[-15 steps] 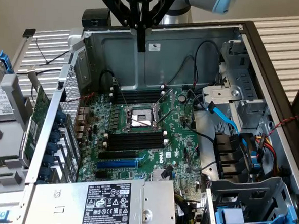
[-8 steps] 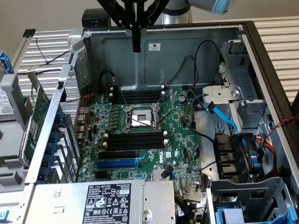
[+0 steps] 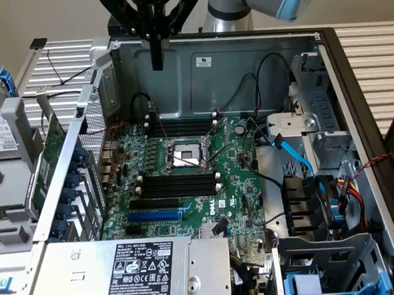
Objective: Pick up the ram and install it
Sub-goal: 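Reach for the ram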
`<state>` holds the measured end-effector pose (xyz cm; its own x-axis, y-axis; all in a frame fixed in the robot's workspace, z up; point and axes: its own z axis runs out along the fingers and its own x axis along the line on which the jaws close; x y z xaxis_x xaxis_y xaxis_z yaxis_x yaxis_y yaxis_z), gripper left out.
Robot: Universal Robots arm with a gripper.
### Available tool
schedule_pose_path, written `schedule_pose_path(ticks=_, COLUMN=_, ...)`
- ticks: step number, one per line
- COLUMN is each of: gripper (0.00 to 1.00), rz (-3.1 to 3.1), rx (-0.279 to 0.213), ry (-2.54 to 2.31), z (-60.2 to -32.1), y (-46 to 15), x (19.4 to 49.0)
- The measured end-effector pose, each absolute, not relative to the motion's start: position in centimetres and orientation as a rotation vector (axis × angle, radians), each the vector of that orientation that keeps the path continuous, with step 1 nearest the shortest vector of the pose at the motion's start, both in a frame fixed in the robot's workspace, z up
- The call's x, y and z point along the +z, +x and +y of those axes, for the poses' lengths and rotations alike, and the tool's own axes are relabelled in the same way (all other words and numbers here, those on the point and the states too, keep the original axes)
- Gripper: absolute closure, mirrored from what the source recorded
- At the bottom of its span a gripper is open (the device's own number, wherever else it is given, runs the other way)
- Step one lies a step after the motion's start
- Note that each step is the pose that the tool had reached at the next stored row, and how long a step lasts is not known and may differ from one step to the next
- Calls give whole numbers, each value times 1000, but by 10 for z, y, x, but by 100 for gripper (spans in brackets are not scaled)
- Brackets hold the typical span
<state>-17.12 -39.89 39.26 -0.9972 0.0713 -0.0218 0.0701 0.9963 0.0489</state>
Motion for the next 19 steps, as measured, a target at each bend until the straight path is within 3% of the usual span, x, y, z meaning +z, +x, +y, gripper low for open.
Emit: schedule_pose_path(ticks=19, gripper=89, rz=3114, rx=75, ry=110, z=-404, y=-253, x=392)
